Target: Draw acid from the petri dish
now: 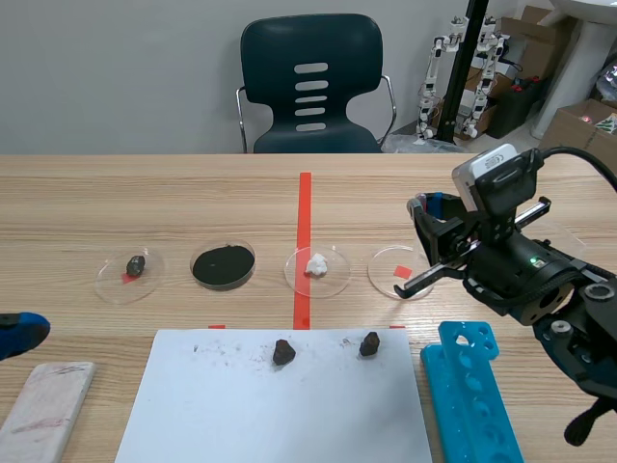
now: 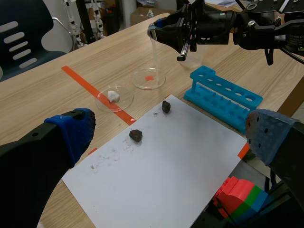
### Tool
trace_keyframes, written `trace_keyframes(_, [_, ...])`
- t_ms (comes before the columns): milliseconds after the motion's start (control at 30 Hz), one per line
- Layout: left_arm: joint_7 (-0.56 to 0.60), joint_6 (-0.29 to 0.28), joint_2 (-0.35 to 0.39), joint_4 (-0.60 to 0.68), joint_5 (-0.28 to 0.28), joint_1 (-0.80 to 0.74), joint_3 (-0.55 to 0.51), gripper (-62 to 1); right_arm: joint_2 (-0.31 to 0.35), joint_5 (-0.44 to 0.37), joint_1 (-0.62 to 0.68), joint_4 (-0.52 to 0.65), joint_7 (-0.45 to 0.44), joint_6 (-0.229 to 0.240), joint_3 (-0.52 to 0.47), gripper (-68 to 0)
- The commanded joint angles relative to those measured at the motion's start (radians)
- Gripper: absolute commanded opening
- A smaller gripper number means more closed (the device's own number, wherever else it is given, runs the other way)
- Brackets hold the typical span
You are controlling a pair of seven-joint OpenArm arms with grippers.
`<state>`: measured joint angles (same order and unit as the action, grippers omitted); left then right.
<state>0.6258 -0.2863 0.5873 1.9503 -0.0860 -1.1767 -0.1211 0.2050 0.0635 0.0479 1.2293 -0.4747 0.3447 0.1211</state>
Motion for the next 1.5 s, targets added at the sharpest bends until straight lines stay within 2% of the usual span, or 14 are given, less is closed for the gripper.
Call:
trace_keyframes(0, [0.017, -0.001, -0.005, 0.006, -0.006, 0.000, 0.004, 1.4, 0.000, -0.011, -0.011, 0.006, -0.022, -0.005, -0.002, -60.7])
trace_keyframes(1467, [0.017, -0.001, -0.005, 0.006, -0.006, 0.000, 0.004, 1.4, 0.000, -0.017, -0.011, 0.006, -0.018, -0.006, -0.002, -59.4])
